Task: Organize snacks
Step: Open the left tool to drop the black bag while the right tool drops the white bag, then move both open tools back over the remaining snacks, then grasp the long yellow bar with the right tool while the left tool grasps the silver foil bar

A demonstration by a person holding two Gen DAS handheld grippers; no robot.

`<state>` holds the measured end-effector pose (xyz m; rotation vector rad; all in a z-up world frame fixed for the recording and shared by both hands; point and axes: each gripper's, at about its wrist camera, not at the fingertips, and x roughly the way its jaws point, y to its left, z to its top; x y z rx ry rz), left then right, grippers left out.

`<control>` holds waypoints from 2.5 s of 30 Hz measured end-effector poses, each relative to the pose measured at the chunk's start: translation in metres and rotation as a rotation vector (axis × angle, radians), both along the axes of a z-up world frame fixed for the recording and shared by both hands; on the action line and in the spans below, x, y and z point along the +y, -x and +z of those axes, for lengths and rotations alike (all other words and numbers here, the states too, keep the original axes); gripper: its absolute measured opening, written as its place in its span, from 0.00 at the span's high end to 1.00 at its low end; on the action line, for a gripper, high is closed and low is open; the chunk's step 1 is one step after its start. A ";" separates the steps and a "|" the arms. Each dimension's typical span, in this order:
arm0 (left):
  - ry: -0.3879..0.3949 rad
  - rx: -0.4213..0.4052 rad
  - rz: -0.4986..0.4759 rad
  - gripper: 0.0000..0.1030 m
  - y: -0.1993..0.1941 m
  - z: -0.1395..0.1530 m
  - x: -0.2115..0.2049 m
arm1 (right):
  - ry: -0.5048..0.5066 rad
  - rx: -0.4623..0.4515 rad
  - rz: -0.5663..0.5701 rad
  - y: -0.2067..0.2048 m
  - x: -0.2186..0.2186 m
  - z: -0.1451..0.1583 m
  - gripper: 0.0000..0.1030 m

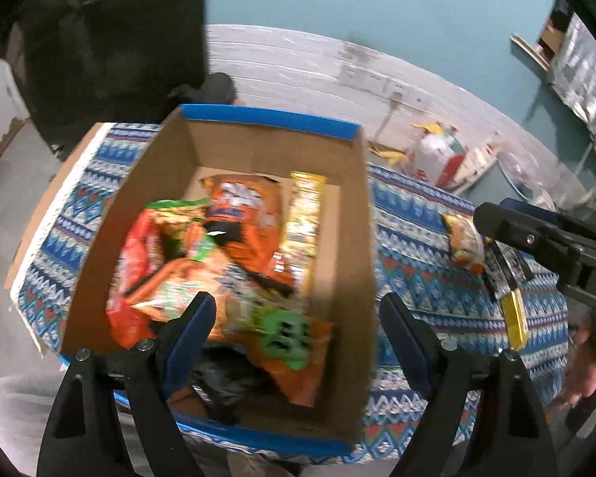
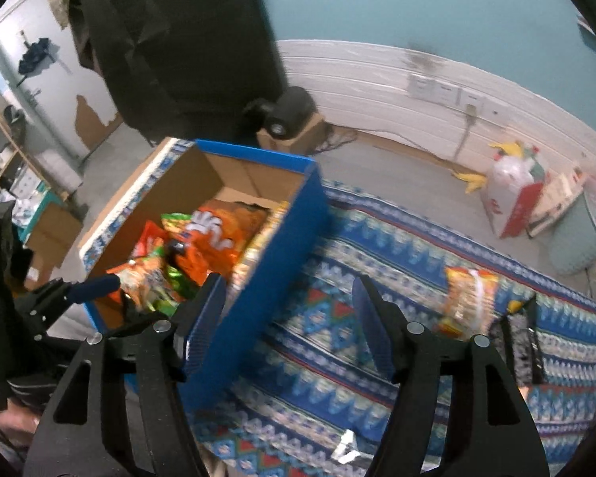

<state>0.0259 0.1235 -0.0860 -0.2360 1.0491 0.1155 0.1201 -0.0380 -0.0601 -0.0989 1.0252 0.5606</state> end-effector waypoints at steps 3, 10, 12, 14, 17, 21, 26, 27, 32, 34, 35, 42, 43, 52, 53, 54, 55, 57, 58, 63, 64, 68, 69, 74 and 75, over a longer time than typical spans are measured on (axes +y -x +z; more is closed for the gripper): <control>-0.005 0.004 -0.047 0.17 -0.002 0.000 -0.020 | 0.008 0.002 -0.034 0.001 -0.025 0.000 0.35; -0.023 -0.001 -0.157 0.17 -0.006 0.001 -0.068 | 0.020 0.007 -0.111 0.007 -0.081 -0.003 0.35; -0.027 -0.002 -0.183 0.17 -0.008 0.001 -0.080 | 0.024 0.008 -0.136 0.009 -0.097 -0.004 0.35; -0.029 -0.013 -0.216 0.17 -0.010 0.002 -0.093 | 0.035 0.004 -0.154 0.011 -0.110 -0.004 0.35; -0.039 -0.018 -0.256 0.17 -0.014 0.001 -0.111 | 0.051 0.005 -0.177 0.013 -0.129 -0.005 0.35; -0.026 -0.004 -0.303 0.17 -0.019 -0.005 -0.133 | 0.057 0.025 -0.222 0.013 -0.160 -0.015 0.35; -0.047 0.002 -0.365 0.17 -0.028 -0.015 -0.163 | 0.084 0.065 -0.257 0.013 -0.191 -0.034 0.35; -0.048 0.003 -0.374 0.17 -0.030 -0.017 -0.167 | 0.081 0.074 -0.267 0.013 -0.197 -0.038 0.35; -0.067 0.006 -0.420 0.17 -0.043 -0.030 -0.186 | 0.092 0.122 -0.301 0.010 -0.223 -0.059 0.35; -0.077 0.010 -0.430 0.17 -0.049 -0.035 -0.191 | 0.099 0.150 -0.313 0.008 -0.230 -0.069 0.35; -0.076 0.011 -0.433 0.17 -0.051 -0.038 -0.192 | 0.101 0.163 -0.318 0.007 -0.234 -0.074 0.35; -0.078 0.030 -0.472 0.17 -0.062 -0.056 -0.204 | 0.111 0.229 -0.343 -0.001 -0.251 -0.110 0.35; -0.076 0.037 -0.480 0.17 -0.063 -0.060 -0.206 | 0.111 0.236 -0.344 -0.003 -0.254 -0.113 0.35; -0.071 0.098 -0.588 0.17 -0.050 -0.085 -0.223 | 0.177 0.280 -0.350 -0.003 -0.262 -0.152 0.58; -0.073 0.100 -0.608 0.17 -0.046 -0.086 -0.226 | 0.185 0.281 -0.354 -0.002 -0.263 -0.154 0.63; -0.073 0.100 -0.624 0.17 -0.043 -0.086 -0.229 | 0.190 0.278 -0.361 0.000 -0.265 -0.155 0.64; -0.074 0.099 -0.650 0.17 -0.039 -0.087 -0.234 | 0.184 0.276 -0.364 0.001 -0.267 -0.155 0.65; -0.077 0.096 -0.683 0.17 -0.033 -0.087 -0.239 | 0.187 0.280 -0.368 0.006 -0.269 -0.155 0.68; -0.081 0.095 -0.698 0.17 -0.029 -0.087 -0.241 | 0.193 0.279 -0.370 0.010 -0.269 -0.154 0.69; -0.051 0.112 -0.742 0.17 -0.017 -0.090 -0.248 | 0.177 0.334 -0.415 0.041 -0.280 -0.149 0.72; -0.041 0.121 -0.759 0.17 -0.015 -0.091 -0.250 | 0.174 0.344 -0.425 0.048 -0.283 -0.148 0.72; -0.061 0.137 -0.805 0.17 -0.008 -0.098 -0.259 | 0.146 0.383 -0.458 0.073 -0.293 -0.144 0.72; -0.071 0.138 -0.813 0.17 -0.007 -0.100 -0.261 | 0.137 0.389 -0.465 0.078 -0.295 -0.144 0.72; -0.119 0.154 -0.836 0.17 -0.008 -0.112 -0.272 | 0.109 0.385 -0.475 0.093 -0.303 -0.140 0.67; -0.121 0.156 -0.837 0.17 -0.008 -0.114 -0.273 | 0.106 0.376 -0.474 0.093 -0.304 -0.139 0.67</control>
